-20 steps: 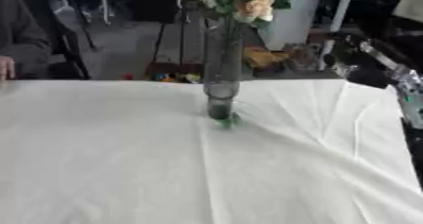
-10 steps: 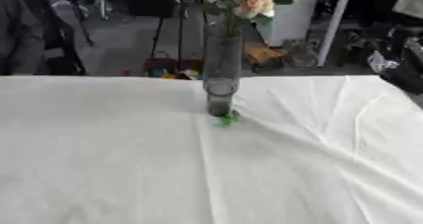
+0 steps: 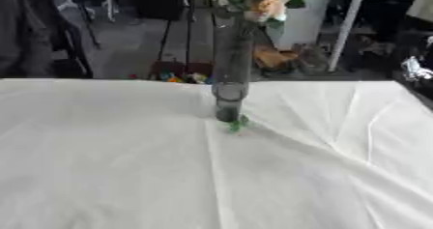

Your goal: Arrange flowers into the vase.

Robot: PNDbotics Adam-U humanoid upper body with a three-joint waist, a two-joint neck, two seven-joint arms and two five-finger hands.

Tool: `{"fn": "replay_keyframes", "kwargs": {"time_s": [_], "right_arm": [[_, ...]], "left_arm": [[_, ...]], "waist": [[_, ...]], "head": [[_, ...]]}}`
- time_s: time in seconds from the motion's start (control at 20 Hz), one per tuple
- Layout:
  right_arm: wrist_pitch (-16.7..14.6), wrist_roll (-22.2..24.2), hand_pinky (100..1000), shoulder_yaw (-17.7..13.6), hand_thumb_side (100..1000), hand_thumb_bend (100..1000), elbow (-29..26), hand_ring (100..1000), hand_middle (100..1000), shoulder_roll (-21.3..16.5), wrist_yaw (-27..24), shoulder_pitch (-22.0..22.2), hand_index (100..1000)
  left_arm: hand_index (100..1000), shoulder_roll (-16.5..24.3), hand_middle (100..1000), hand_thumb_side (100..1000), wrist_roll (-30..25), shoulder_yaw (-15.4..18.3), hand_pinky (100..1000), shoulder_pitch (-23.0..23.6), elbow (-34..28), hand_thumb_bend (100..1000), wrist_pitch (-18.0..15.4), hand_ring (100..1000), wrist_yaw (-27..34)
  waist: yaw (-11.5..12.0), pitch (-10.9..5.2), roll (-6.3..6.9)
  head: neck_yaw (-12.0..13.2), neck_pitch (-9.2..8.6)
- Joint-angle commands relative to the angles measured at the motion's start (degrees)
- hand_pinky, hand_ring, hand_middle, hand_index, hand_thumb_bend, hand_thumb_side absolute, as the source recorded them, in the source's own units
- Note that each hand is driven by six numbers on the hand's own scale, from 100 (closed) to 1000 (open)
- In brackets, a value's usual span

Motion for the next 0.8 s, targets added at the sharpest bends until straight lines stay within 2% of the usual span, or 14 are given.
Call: {"fn": "replay_keyframes", "kwargs": {"time_s": [0.05, 0.4, 0.8], "right_arm": [[0.6, -0.4, 733, -0.6, 383, 100, -2.4, 874, 543, -0.8, -1.1, -0.3, 647], [1.7, -1.1, 730, -0.4, 274, 100, -3.6, 865, 532, 0.4, -1.1, 0.3, 626], [2.6, -0.8, 731, -0.2, 275, 100, -4.5, 870, 536, 1.3, -1.1, 0.7, 642]], "left_arm": [[659, 0.0, 731, 669, 0.9, 0.0, 627, -0.2, -1.5, 653, 0.0, 608, -1.0], [659, -0.6, 732, 669, 2.7, -0.1, 629, 0.3, -1.9, 621, 0.2, 614, -2.8], [659, -1.0, 728, 670, 2.6, -0.4, 626, 0.7, -2.1, 615, 0.3, 610, -3.0]], "waist": [[-0.2, -0.89, 0.12], [-0.6, -1.58, 0.31], [-1.0, -2.17, 0.38]], "head": [[0.2, 0.05], [1.1, 0.64], [1.4, 0.65]]}}
